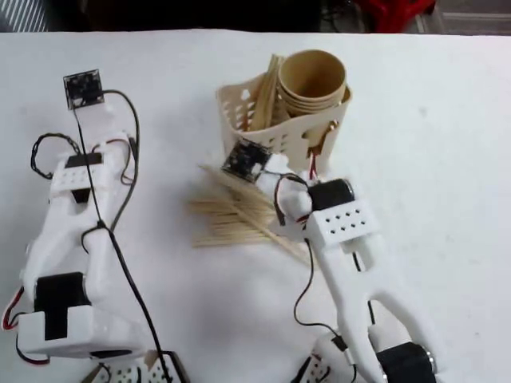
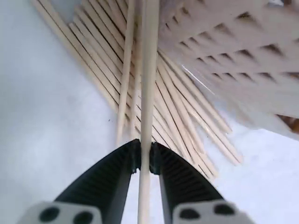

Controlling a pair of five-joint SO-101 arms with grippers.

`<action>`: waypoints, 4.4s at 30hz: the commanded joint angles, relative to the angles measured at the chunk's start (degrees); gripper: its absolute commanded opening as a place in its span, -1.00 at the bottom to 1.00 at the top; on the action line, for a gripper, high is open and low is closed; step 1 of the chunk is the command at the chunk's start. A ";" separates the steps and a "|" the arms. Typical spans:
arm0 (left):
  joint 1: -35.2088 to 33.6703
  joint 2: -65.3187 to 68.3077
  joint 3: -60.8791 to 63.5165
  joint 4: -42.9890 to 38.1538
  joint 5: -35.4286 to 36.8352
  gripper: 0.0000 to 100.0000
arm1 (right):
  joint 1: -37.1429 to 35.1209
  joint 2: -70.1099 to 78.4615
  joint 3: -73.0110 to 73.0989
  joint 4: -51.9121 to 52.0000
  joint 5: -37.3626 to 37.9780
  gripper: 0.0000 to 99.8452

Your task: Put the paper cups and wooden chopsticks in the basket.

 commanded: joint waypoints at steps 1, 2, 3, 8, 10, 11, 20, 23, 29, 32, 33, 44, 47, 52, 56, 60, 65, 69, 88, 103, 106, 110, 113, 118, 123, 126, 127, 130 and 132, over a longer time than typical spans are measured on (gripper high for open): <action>0.40 -0.13 -0.88 -1.14 -0.79 -0.86 | -2.51 -0.48 -5.71 2.07 -0.62 -0.97; 0.40 -0.13 -0.88 -1.14 -0.79 -0.86 | -2.86 -0.48 -5.63 2.07 -0.62 -0.97; 0.40 -0.13 -0.88 -1.14 -0.79 -0.86 | -3.12 -0.31 -5.63 2.15 -0.53 -0.97; 0.40 -0.13 -0.88 -1.14 -0.79 -0.86 | -3.74 -1.45 -4.57 1.63 -1.58 -0.97; 0.40 -0.13 -0.88 -1.14 -0.79 -0.86 | -3.65 -4.26 -4.13 -0.04 -4.13 -0.97; 0.40 -0.13 -0.88 -1.14 -0.79 -0.86 | -3.74 -6.29 -4.04 -0.31 -4.92 -0.97; 0.40 -0.13 -0.88 -1.14 -0.79 -0.86 | -8.22 -28.79 -4.40 -1.98 -14.86 -0.97; 0.31 -0.13 -0.70 -1.14 -0.79 -0.86 | -7.87 -32.66 -4.22 -6.99 -20.57 -0.97; 0.22 -0.13 -0.44 -1.14 -0.79 -0.86 | -8.22 -33.27 -4.04 -26.77 -33.14 -0.97; 0.04 -0.13 -0.44 -1.14 -0.79 -0.86 | -8.13 -32.13 -4.13 -38.81 -37.71 -0.96; 0.04 -0.13 -0.44 -1.14 -0.79 -0.86 | -7.96 -30.99 -4.31 -42.59 -37.98 -0.96; 0.04 -0.13 -0.44 -1.14 -0.79 -0.86 | -5.41 -8.04 -4.48 -65.63 -38.24 -0.97; 0.31 -0.13 -0.53 -1.14 -0.79 -0.86 | -3.82 -3.82 -4.13 -68.26 -38.24 -0.97; 0.40 -0.13 -0.79 -1.14 -0.79 -0.86 | -0.48 0.22 -1.49 -71.60 -41.85 -0.97; 0.40 -0.13 -0.79 -1.14 -0.79 -0.86 | 0.22 0.04 5.19 -74.07 -44.75 -0.97; 0.57 -0.13 -0.79 -1.14 -0.79 -0.86 | 0.22 0.04 10.37 -76.44 -44.75 -0.97; 0.92 -0.13 -0.62 -1.14 -0.79 -0.86 | 0.22 0.04 10.64 -76.35 -44.75 -0.96; 0.92 -0.13 -0.79 -1.14 -0.79 -0.86 | 0.22 0.04 10.64 -76.26 -44.75 -0.82; 0.92 -0.13 -0.88 -1.14 -0.79 -0.86 | -0.22 -17.36 10.46 -63.69 -42.81 -0.78; 0.66 -0.13 -0.88 -0.79 -0.79 -0.86 | -0.66 -46.73 10.99 -4.00 -10.46 -0.97; 0.66 -0.13 -0.79 -0.62 -0.88 -0.86 | 1.80 -47.87 11.08 6.20 -9.49 -0.97; 0.66 -0.57 -2.64 4.92 -0.97 -0.86 | 11.47 -48.31 16.44 11.74 -9.14 -0.97; 0.92 -0.48 -9.05 16.44 -4.13 -0.86 | 19.91 -48.40 23.56 11.74 -9.14 -0.97; 1.10 -0.48 -20.13 36.40 -12.57 -0.86 | 36.09 -48.40 30.07 7.25 -8.88 -0.97; 1.10 -0.66 -25.93 53.80 -26.46 -0.86 | 42.95 -48.40 41.05 0.66 -3.08 -0.97; 1.98 -0.92 -27.34 60.84 -33.41 -0.86 | 44.88 -48.40 47.74 -5.14 -2.55 -0.97; 2.42 -1.89 -27.25 62.68 -35.16 -0.87 | 45.05 -48.40 50.02 -7.16 -2.37 -0.97; 3.21 -9.01 -23.30 65.23 -39.21 -0.87 | 45.49 -48.48 52.66 -10.15 -2.46 -0.97; 3.91 -17.36 -18.81 65.67 -42.11 -0.87 | 45.76 -49.01 52.48 -9.98 -2.55 -0.97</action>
